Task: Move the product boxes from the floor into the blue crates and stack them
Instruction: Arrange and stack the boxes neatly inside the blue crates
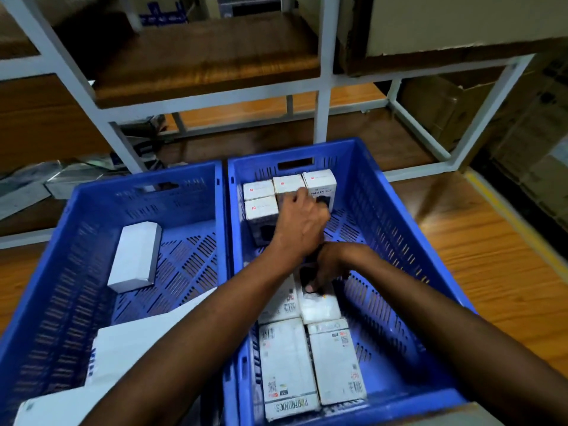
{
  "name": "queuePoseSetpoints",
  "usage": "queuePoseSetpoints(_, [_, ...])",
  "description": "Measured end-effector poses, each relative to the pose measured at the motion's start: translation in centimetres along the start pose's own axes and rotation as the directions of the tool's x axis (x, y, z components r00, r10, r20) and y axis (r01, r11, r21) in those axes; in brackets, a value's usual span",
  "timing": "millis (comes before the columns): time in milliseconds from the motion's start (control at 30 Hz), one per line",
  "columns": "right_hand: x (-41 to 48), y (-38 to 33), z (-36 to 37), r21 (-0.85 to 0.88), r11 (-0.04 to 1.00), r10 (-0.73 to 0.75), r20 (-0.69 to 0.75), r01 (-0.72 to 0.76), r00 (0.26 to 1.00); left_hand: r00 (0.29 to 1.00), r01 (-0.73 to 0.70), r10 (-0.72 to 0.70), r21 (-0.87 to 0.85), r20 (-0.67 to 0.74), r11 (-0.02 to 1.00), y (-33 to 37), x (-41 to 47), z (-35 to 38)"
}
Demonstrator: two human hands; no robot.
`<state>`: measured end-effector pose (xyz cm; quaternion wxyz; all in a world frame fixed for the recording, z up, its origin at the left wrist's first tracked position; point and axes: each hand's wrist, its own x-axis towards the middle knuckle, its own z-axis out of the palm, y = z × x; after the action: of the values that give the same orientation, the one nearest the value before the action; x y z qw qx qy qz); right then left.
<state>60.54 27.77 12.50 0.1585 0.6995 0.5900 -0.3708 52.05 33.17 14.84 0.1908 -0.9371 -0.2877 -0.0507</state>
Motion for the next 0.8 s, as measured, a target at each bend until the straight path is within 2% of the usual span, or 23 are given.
queuePoseSetpoints(67, [-0.2,0.5,-0.7,0.123,0.992,-0.025,0.032,0.021,0.999,0.999,-0.033,0.032,-0.058,-0.021,0.998,0.4,-0.3,-0.2])
queuePoseSetpoints(167, [-1.1,1.2,-2.0,0.115,0.979,-0.169,0.003,0.167,0.986,0.994,0.004,-0.022,-0.155,-0.111,0.988,0.2,-0.3,-0.3])
queuePoseSetpoints(200, [-1.6,1.3,-2.4,0.153,0.964,-0.211,-0.05,0.216,0.976,0.987,0.039,-0.071,-0.208,-0.145,0.977,0.0,-0.1,-0.2])
queuePoseSetpoints(267, [-1.9,2.4,-3.6,0.352,0.888,-0.245,-0.182,0.296,0.952,0.956,0.133,-0.208,-0.324,-0.208,0.937,-0.6,0.4,0.0])
queuePoseSetpoints(333, [-2.1,3.8,-4.9,0.502,0.79,-0.174,-0.366,0.351,0.914,0.902,0.256,-0.386,-0.48,-0.194,0.839,-1.1,0.7,-0.2])
queuePoseSetpoints(400, [-2.7,4.9,-5.9,0.648,0.668,0.017,-0.504,0.365,0.864,0.848,0.367,-0.526,-0.638,-0.069,0.676,-1.6,0.8,-0.4])
queuePoseSetpoints(433, [-3.0,5.1,-6.1,0.748,0.535,0.12,-0.529,0.394,0.84,0.809,0.416,-0.587,-0.716,0.011,0.56,-1.9,1.0,-0.4])
queuePoseSetpoints(467, [-3.0,5.3,-6.2,0.822,0.349,0.194,-0.533,0.45,0.824,0.771,0.458,-0.628,-0.776,0.103,0.434,-2.1,1.3,-0.1])
queuePoseSetpoints(533, [-2.8,5.4,-6.4,0.841,-0.067,0.2,-0.515,0.536,0.834,0.699,0.514,-0.646,-0.843,0.307,0.157,-2.4,1.7,-0.2])
queuePoseSetpoints(567, [-2.3,5.3,-6.3,0.82,-0.205,0.158,-0.512,0.535,0.844,0.669,0.508,-0.618,-0.861,0.413,-0.025,-2.5,1.9,-0.3])
queuePoseSetpoints(600, [-2.0,4.9,-6.0,0.809,-0.257,0.121,-0.516,0.529,0.848,0.66,0.46,-0.558,-0.858,0.503,-0.229,-2.5,2.1,-0.6])
queuePoseSetpoints(633, [-1.9,4.4,-5.8,0.821,-0.238,0.105,-0.51,0.519,0.854,0.676,0.383,-0.483,-0.826,0.556,-0.414,-2.4,2.1,-0.6])
queuePoseSetpoints(667, [-1.9,3.9,-5.7,0.838,-0.182,0.097,-0.506,0.515,0.857,0.7,0.299,-0.444,-0.794,0.559,-0.53,-2.5,2.2,-0.7])
queuePoseSetpoints(733, [-2.2,3.4,-5.8,0.854,-0.059,0.12,-0.508,0.517,0.853,0.723,0.182,-0.461,-0.785,0.515,-0.592,-3.2,2.2,-0.7])
queuePoseSetpoints(800, [-2.4,3.9,-6.1,0.845,0.078,0.151,-0.535,0.529,0.832,0.742,0.134,-0.503,-0.833,0.443,-0.537,-4.0,2.0,-0.1])
